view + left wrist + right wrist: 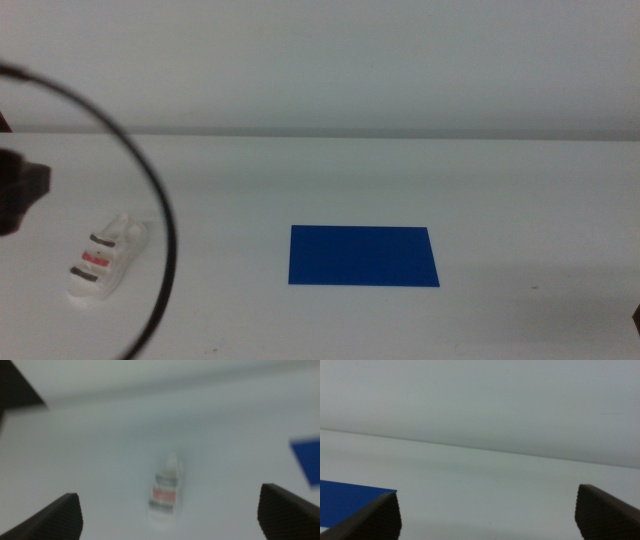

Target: Use one arm to grab the shoe from the table and place it on the mat.

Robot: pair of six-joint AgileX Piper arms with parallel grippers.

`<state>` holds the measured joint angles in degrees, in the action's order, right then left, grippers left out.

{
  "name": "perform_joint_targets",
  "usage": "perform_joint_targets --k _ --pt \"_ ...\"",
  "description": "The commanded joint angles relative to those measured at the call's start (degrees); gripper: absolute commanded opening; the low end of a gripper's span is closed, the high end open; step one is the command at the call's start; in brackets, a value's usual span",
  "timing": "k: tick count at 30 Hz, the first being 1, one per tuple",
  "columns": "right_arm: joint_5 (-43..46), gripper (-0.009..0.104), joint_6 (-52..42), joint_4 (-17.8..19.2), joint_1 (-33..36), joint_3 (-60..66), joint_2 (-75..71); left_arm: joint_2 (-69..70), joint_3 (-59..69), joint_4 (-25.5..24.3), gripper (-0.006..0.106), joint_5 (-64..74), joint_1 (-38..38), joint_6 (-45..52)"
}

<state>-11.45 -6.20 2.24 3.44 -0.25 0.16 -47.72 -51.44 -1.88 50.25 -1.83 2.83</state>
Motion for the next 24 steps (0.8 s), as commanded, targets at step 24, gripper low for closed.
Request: perform_joint_targets --k 24 --pt "0.28 0.093 -0.01 0.20 -0.02 2.44 -2.16 -55.11 -23.64 0.02 0.094 13.52 1.04 1.87"
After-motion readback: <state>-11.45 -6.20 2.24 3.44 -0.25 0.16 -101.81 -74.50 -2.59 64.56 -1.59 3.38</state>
